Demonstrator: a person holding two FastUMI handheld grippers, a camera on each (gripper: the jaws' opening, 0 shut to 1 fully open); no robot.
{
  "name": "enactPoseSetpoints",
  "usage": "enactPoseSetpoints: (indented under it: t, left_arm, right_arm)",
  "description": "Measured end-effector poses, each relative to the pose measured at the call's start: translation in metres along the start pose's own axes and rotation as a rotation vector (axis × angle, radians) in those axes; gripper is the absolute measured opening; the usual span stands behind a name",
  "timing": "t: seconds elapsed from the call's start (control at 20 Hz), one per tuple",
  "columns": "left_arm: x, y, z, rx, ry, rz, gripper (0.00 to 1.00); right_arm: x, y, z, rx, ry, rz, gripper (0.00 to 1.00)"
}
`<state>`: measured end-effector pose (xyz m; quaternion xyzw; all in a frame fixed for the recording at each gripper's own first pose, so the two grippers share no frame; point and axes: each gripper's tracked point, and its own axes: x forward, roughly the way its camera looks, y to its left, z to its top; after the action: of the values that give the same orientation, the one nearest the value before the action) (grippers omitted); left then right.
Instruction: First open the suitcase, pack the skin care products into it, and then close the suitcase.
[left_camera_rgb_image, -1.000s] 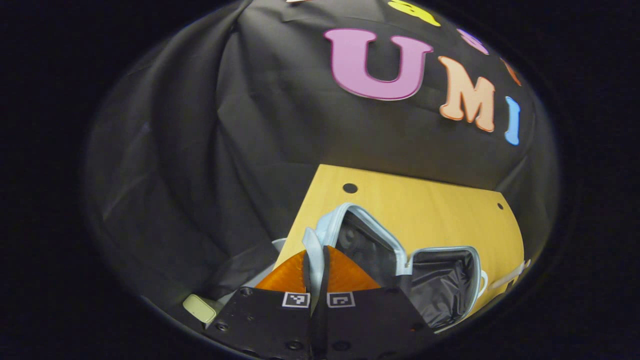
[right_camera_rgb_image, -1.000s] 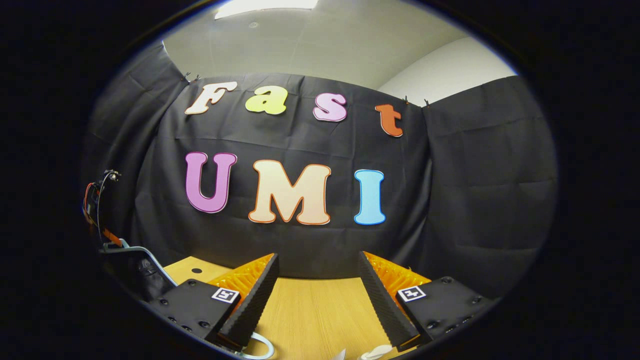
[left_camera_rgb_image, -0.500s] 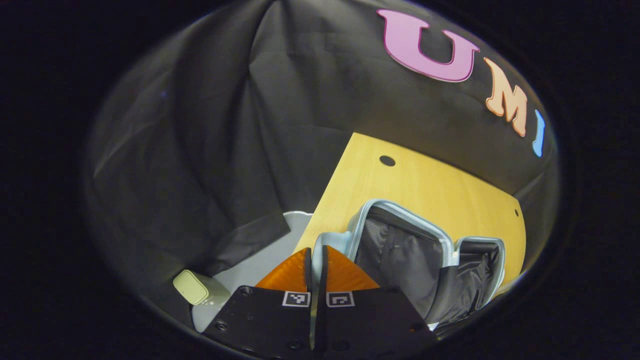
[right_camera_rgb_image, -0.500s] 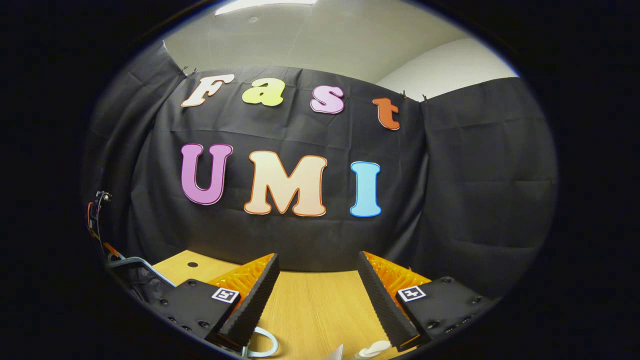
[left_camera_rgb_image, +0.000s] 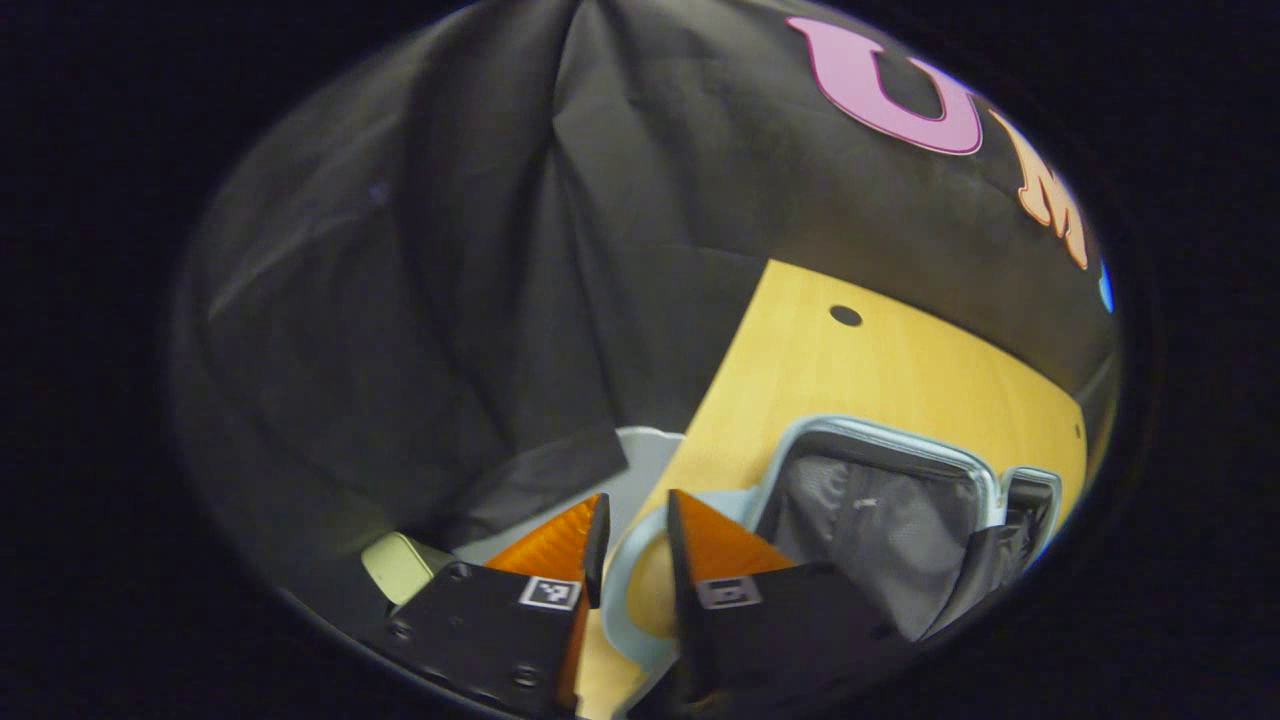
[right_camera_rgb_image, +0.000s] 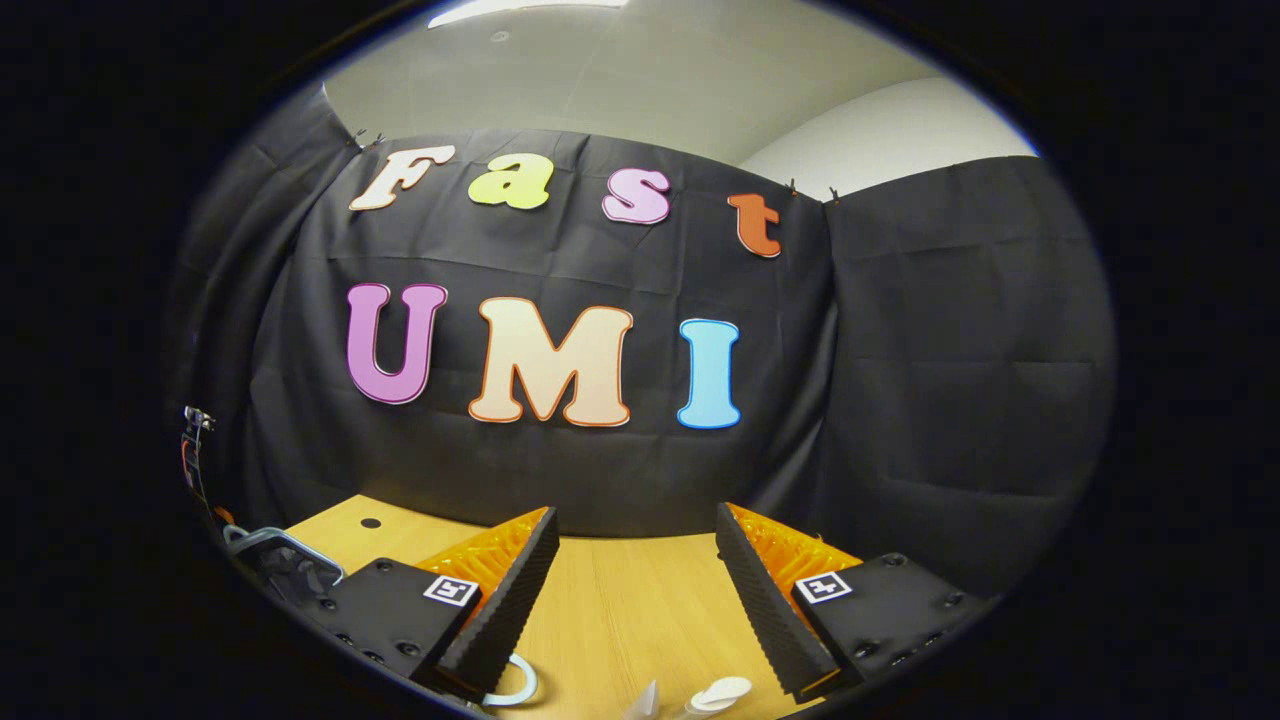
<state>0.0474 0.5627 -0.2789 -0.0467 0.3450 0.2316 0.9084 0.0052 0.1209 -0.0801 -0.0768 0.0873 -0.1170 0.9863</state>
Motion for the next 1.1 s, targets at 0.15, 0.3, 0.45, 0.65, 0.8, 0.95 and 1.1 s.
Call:
enactPoseSetpoints:
  t: [0.15, 0.3, 0.45, 0.65, 0.8, 0.95, 1.1]
  left_arm:
    - [-0.031, -0.010, 0.040, 0.024, -0.163, 0.039, 0.99]
    - [-0.072, -0.035, 0.075, 0.066, -0.314, 0.041, 0.94]
    - [-0.122, -0.072, 0.097, 0.064, -0.390, 0.005, 0.95]
    - [-0.195, -0.131, 0.118, 0.051, -0.508, -0.070, 0.95]
    - [-0.238, -0.192, 0.124, 0.074, -0.563, -0.148, 0.95]
    - [-0.268, -0.247, 0.124, 0.097, -0.601, -0.209, 0.97]
    - [-0.290, -0.290, 0.117, 0.119, -0.616, -0.269, 0.99]
  right_arm:
    - [0.002, -0.011, -0.001, 0.000, 0.002, 0.000, 0.99]
    - [0.007, -0.023, -0.002, 0.018, -0.005, 0.011, 1.00]
    - [0.015, -0.037, -0.004, 0.043, -0.002, 0.035, 1.00]
    - [0.025, -0.058, -0.001, 0.070, -0.013, 0.070, 0.99]
    - [0.029, -0.079, 0.001, 0.084, -0.028, 0.090, 0.99]
    - [0.032, -0.098, -0.001, 0.095, -0.029, 0.109, 0.99]
    - [0.036, -0.115, -0.001, 0.105, -0.031, 0.125, 0.99]
